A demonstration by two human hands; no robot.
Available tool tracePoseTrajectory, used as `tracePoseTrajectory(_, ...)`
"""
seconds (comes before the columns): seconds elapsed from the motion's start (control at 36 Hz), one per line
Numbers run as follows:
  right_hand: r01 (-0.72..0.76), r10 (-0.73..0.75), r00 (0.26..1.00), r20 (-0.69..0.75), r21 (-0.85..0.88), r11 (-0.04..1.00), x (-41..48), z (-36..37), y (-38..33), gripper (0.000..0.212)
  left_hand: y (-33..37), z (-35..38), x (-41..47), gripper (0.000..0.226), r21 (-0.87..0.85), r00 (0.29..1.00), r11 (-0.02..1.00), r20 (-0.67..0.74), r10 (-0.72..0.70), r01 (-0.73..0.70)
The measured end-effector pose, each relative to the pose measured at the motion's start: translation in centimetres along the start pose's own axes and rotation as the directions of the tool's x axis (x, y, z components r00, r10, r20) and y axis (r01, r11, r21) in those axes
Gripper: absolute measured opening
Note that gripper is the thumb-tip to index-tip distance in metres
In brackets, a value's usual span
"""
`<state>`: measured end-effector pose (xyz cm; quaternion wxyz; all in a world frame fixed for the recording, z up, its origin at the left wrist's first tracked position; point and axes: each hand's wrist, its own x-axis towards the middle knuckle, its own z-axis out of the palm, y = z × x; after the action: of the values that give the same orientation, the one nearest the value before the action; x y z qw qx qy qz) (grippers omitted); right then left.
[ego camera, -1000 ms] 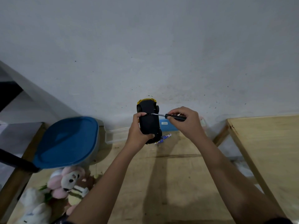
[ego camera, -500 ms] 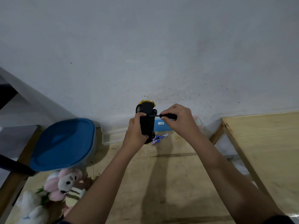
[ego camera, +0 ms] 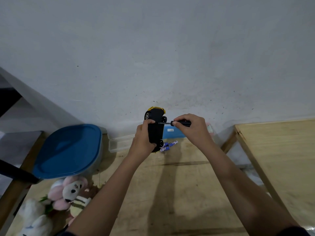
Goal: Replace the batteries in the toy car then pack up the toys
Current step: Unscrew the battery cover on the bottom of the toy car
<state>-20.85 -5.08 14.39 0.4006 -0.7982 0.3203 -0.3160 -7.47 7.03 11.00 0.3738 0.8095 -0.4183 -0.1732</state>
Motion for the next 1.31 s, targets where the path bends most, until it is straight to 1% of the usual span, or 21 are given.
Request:
tracePoseTrajectory(0.22,-0.043,0.043,0.999,0.028,0.003,0.999,0.3,-0.1,-0.1,0.009,-0.3,0.1,0.1,0.077,0.008,1.0,1.0,0.009,0.011,-0.011)
tracePoseTrajectory(0.31,-0.154,0.156,0.982,0.108,-0.022,0.988,0.6,0.0,-0.6,0.016,-0.4,0.0,0.3,0.076,0.019,1.0,1.0,0.011,0.005,-0.005)
tracePoseTrajectory(0.36,-0.234,0.246,0.95,0.192,-0.084,0.969,0.8,-0.1,-0.9,0.025,-0.6,-0.2,0.5,0.076,0.012,1.0,1.0,0.001,-0.01,0.01)
tracePoseTrajectory(0.42,-0.252,0.281,0.927,0.25,-0.14,0.957,0.8,-0.1,-1.3,0.032,-0.8,-0.3,0.8,0.076,-0.006,1.0,1.0,-0.01,-0.028,0.028)
tracePoseTrajectory(0.44,-0.238,0.272,0.929,0.252,-0.157,0.958,0.8,0.0,-1.4,0.034,-0.9,-0.3,0.9,0.077,-0.018,0.999,0.999,-0.013,-0.034,0.034)
tracePoseTrajectory(0.5,-0.181,0.218,0.955,0.203,-0.186,0.966,0.9,0.3,-1.4,0.032,-1.1,-0.2,1.2,0.078,-0.042,0.999,0.998,-0.016,-0.044,0.043)
tracePoseTrajectory(0.58,-0.091,0.114,0.988,0.104,-0.202,0.975,1.1,0.5,-1.7,0.014,-1.2,-0.1,1.3,0.077,-0.06,0.998,0.997,-0.015,-0.054,0.053)
tracePoseTrajectory(0.61,-0.061,0.082,0.993,0.085,-0.225,0.972,1.1,0.6,-1.9,0.011,-1.3,-0.1,1.3,0.077,-0.064,0.998,0.996,-0.011,-0.057,0.056)
tracePoseTrajectory(0.67,-0.017,0.042,0.996,0.08,-0.286,0.958,1.3,0.7,-2.2,0.019,-1.3,0.0,1.2,0.076,-0.059,0.998,0.997,0.0,-0.056,0.056)
tracePoseTrajectory(0.72,0.022,0.017,0.992,0.122,-0.312,0.95,1.3,0.9,-2.8,0.023,-1.4,0.2,1.1,0.076,-0.072,0.998,0.996,-0.004,-0.056,0.056)
tracePoseTrajectory(0.81,0.019,0.067,0.979,0.19,-0.417,0.909,1.1,1.3,-3.9,0.035,-1.6,0.5,1.0,0.076,-0.093,0.997,0.993,-0.018,-0.069,0.067)
tracePoseTrajectory(0.86,0.002,0.098,0.979,0.178,-0.493,0.87,1.2,1.4,-4.5,0.041,-1.7,0.6,0.9,0.075,-0.089,0.998,0.994,-0.021,-0.066,0.064)
tracePoseTrajectory(0.92,0.022,0.068,0.985,0.159,-0.505,0.863,1.2,1.5,-4.8,0.035,-1.7,0.6,0.8,0.074,-0.115,0.998,0.992,-0.033,-0.06,0.056)
tracePoseTrajectory(1.0,0.07,-0.007,0.986,0.164,-0.385,0.92,1.3,1.7,-4.6,0.014,-1.6,0.4,1.0,0.074,-0.193,0.993,0.977,-0.05,-0.104,0.092)
tracePoseTrajectory(1.03,0.095,-0.034,0.984,0.176,-0.35,0.932,1.2,1.7,-4.6,0.014,-1.6,0.2,1.0,0.074,-0.211,0.992,0.972,-0.049,-0.116,0.103)
tracePoseTrajectory(1.08,0.118,-0.053,0.979,0.197,-0.338,0.934,1.0,1.7,-4.6,0.023,-1.4,-0.1,0.8,0.073,-0.232,0.993,0.967,-0.03,-0.113,0.103)
tracePoseTrajectory(1.14,0.064,0.013,0.983,0.181,-0.413,0.908,0.9,1.7,-5.0,0.037,-1.2,-0.4,0.6,0.072,-0.252,0.994,0.962,-0.002,-0.112,0.108)
tracePoseTrajectory(1.19,-0.009,0.09,0.985,0.146,-0.477,0.879,1.1,1.7,-5.3,0.045,-0.9,-0.6,0.4,0.072,-0.271,0.992,0.954,0.028,-0.124,0.127)
tracePoseTrajectory(1.22,-0.015,0.091,0.987,0.129,-0.495,0.869,1.2,1.8,-5.4,0.044,-0.8,-0.6,0.3,0.072,-0.279,0.991,0.951,0.04,-0.125,0.131)
tracePoseTrajectory(1.25,0.01,0.057,0.992,0.116,-0.51,0.86,1.3,1.8,-5.5,0.04,-0.7,-0.6,0.2,0.072,-0.29,0.991,0.948,0.049,-0.123,0.132)
tracePoseTrajectory(1.31,0.071,-0.021,0.994,0.108,-0.49,0.869,1.4,1.9,-5.5,0.027,-0.5,-0.5,0.1,0.072,-0.318,0.99,0.937,0.058,-0.132,0.143)
